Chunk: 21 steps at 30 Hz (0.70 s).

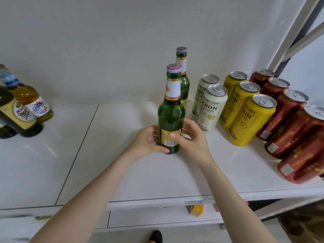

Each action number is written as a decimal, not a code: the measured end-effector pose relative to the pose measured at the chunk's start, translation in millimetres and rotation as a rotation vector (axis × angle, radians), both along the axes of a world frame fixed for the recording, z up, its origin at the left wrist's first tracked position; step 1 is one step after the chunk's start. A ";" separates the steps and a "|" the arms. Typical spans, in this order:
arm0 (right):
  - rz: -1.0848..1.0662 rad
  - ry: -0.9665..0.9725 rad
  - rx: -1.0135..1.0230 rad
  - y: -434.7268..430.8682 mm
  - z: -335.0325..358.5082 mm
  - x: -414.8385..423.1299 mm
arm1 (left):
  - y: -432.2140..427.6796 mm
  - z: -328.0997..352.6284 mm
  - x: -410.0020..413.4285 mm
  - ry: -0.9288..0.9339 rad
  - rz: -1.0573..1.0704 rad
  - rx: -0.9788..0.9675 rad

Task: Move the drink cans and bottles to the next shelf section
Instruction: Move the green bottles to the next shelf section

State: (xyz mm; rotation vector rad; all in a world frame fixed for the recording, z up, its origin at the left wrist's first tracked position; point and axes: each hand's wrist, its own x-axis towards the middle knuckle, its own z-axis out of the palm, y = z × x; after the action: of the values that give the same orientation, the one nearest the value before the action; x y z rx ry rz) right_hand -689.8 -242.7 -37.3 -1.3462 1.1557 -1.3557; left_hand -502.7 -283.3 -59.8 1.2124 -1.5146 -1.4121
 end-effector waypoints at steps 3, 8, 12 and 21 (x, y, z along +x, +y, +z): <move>-0.023 0.006 -0.020 8.4 -1.8 -14.6 | 8.7 -0.4 -16.6 0.017 -0.018 0.001; -0.037 0.006 -0.055 10.2 0.1 -28.4 | 10.5 1.6 -34.2 0.022 0.001 -0.031; -0.030 0.013 -0.064 -0.2 -2.5 -31.2 | 4.3 0.9 -38.6 0.016 0.053 -0.045; -0.064 -0.030 -0.063 -24.0 -5.9 -25.5 | -17.4 0.9 -39.3 0.003 0.082 -0.072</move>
State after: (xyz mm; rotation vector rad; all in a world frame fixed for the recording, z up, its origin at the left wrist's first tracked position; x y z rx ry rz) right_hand -715.2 -266.6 -43.2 -1.3389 1.1531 -1.4643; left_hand -542.0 -300.7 -59.0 1.2144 -1.4840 -1.2940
